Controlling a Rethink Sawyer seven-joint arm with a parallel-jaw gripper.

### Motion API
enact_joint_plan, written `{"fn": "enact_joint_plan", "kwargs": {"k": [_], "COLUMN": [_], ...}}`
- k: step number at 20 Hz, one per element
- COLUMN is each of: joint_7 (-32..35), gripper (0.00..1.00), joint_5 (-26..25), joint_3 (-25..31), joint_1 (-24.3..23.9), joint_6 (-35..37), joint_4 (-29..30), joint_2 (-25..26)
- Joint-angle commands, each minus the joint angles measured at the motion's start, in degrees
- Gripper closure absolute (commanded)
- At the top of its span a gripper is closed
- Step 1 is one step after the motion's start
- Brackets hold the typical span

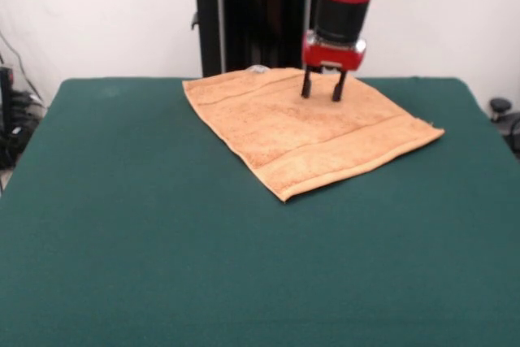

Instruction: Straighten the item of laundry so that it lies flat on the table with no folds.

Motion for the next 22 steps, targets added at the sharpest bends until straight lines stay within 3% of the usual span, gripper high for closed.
{"fn": "enact_joint_plan", "kwargs": {"k": [1,6,10,15,22], "joint_7": [10.86,11.18,14.46,16.38,15.02], "gripper": [0.0,0.0,0.0,0.0,0.0], "joint_5": [1.89,1.25,1.44,7.11,8.0], "joint_3": [6.14,6.36,3.07,0.55,1.77], "joint_1": [-2.1,-2.42,0.94,4.42,3.37], "joint_6": [-7.23,-10.58,-31.6,-53.51,-62.51], "joint_4": [-10.74,-12.31,-13.68,-11.62,-11.54], "joint_2": [10.99,13.34,16.93,19.55,22.11]}}
